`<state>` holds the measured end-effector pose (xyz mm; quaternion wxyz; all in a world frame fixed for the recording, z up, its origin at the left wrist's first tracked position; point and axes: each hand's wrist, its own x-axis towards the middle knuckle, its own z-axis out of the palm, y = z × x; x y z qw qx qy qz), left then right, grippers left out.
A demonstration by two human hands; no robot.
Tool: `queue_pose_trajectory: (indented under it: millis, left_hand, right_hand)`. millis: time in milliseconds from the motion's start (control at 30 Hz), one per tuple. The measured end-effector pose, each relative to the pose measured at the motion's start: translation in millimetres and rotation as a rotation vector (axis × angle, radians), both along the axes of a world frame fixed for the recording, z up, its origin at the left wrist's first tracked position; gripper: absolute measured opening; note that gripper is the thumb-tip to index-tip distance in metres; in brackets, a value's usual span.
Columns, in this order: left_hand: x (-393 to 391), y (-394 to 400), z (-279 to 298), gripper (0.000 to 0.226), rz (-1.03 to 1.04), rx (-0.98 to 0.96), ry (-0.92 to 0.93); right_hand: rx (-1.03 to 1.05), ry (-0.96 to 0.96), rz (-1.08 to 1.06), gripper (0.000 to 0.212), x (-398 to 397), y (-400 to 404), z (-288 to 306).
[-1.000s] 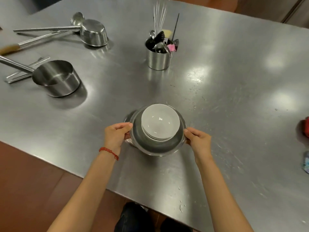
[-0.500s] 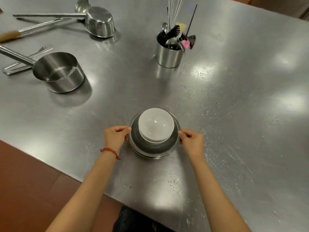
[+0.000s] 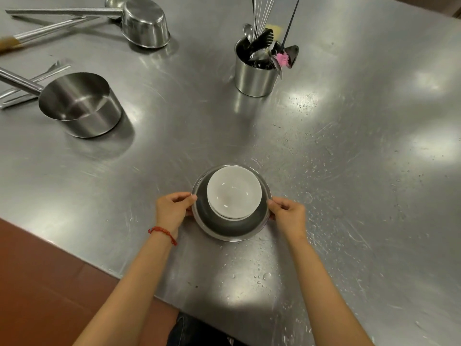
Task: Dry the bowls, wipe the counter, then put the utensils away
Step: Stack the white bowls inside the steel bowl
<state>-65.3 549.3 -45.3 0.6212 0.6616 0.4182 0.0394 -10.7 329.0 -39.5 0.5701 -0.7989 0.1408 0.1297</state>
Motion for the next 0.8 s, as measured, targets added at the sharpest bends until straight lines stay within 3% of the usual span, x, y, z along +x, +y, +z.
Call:
queue_pose_trajectory:
  millis: [100, 300, 567, 800]
  left_hand:
    - [3.4, 3.9, -0.9, 0.015, 0.016, -0.020, -0.001]
    - [20.0, 20.2, 1.9, 0.012, 0.055, -0.028, -0.011]
    - [66.9, 55.9, 18.0, 0.022, 0.074, -0.025, -0.144]
    - [93.7, 78.7, 13.0, 0.024, 0.108, -0.013, -0.122]
  right_hand:
    - [0.016, 0.022, -0.027, 0.029, 3.3, 5.3, 1.3]
    - [0.054, 0.036, -0.068, 0.012, 19.5, 24.6, -2.2]
    - [0.047, -0.063, -0.027, 0.019, 72.4, 66.4, 15.3]
    - [0.077, -0.023, -0.005, 0.014, 102.4, 93.8, 9.1]
